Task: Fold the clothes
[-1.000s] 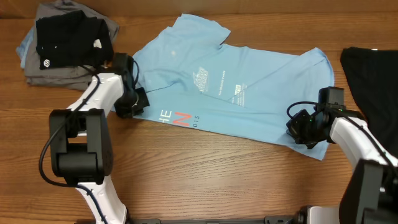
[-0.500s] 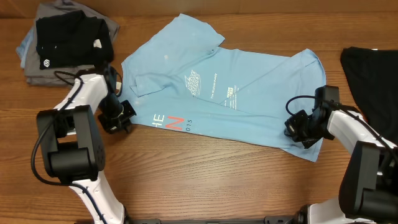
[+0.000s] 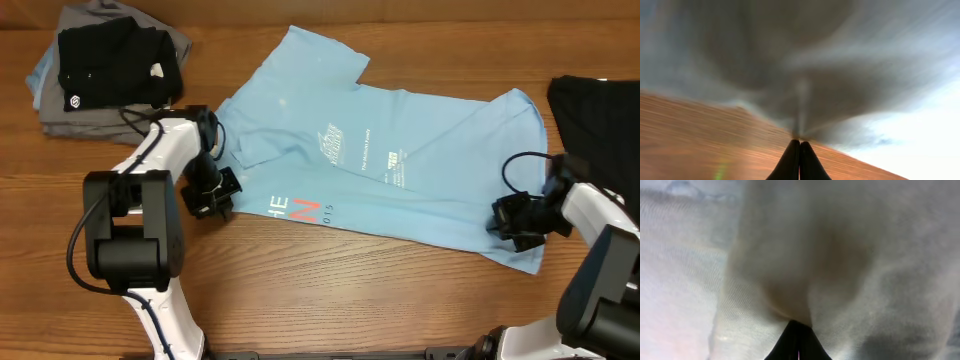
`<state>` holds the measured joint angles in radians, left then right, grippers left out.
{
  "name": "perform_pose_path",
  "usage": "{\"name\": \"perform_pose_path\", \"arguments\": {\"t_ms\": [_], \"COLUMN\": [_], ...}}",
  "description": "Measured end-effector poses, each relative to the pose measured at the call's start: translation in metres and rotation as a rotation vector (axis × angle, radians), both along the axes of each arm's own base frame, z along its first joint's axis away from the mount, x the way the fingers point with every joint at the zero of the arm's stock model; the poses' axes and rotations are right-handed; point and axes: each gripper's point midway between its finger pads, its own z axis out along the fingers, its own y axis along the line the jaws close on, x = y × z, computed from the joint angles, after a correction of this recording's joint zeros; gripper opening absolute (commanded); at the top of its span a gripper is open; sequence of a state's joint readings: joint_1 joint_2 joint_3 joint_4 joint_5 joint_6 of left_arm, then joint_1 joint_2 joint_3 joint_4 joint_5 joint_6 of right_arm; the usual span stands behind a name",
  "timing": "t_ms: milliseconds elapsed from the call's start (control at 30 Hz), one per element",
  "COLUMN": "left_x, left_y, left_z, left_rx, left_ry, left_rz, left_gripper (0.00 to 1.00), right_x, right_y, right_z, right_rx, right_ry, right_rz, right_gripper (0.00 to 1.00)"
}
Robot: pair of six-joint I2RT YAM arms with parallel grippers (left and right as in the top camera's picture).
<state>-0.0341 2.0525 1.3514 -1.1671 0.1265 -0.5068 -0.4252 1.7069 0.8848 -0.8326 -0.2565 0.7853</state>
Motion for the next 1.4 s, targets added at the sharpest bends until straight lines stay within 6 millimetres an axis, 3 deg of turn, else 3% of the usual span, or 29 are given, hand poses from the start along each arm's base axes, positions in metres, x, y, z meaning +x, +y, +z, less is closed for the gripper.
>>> {"name": "perform_pose_path", "arguments": {"t_ms": [200, 267, 333, 367, 400, 433, 533, 733, 933, 1133, 1300, 1400], "left_x": [0.006, 0.015, 0.030, 0.036, 0.045, 0.052, 0.069, 0.087, 0.091, 0.092, 0.088, 0.089], "left_y": [-0.048, -0.064, -0.080, -0.086, -0.092, -0.096, -0.098, -0.096, -0.091, -0.083, -0.080, -0.080], "left_z": [0.019, 0.030, 0.042, 0.048, 0.053, 0.056, 0.059, 0.063, 0.061, 0.033, 0.011, 0.006], "left_rx": [-0.024, -0.033, -0.046, -0.057, -0.069, -0.080, -0.097, -0.095, -0.065, -0.020, -0.011, -0.007], "left_ry": [-0.105, -0.185, -0.286, -0.330, -0.381, -0.418, -0.490, -0.581, -0.601, -0.549, -0.494, -0.490], "left_rz": [-0.108, -0.143, -0.171, -0.187, -0.195, -0.204, -0.227, -0.351, -0.454, -0.518, -0.542, -0.544], "left_gripper": [0.06, 0.17, 0.47, 0.59, 0.66, 0.69, 0.86, 0.82, 0.80, 0.73, 0.69, 0.62], "right_x": [-0.009, -0.010, -0.010, -0.009, -0.009, -0.008, -0.002, 0.001, 0.006, 0.011, 0.011, 0.011], "right_y": [-0.036, -0.043, -0.045, -0.045, -0.043, -0.041, -0.031, -0.008, 0.015, 0.033, 0.034, 0.034], "right_z": [0.002, 0.002, 0.003, 0.004, 0.006, 0.007, 0.010, 0.014, 0.015, 0.015, 0.015, 0.015], "right_rx": [-0.043, -0.051, -0.047, -0.040, -0.030, -0.019, 0.016, 0.062, 0.076, 0.079, 0.079, 0.079], "right_ry": [0.045, 0.042, 0.033, 0.031, 0.025, 0.018, -0.027, -0.048, -0.054, -0.066, -0.067, -0.066], "right_rz": [-0.093, -0.077, -0.035, -0.008, 0.016, 0.032, 0.114, 0.234, 0.328, 0.399, 0.403, 0.403], "right_gripper": [0.04, 0.07, 0.18, 0.34, 0.67, 0.83, 0.93, 0.92, 0.93, 0.93, 0.94, 0.94]}}
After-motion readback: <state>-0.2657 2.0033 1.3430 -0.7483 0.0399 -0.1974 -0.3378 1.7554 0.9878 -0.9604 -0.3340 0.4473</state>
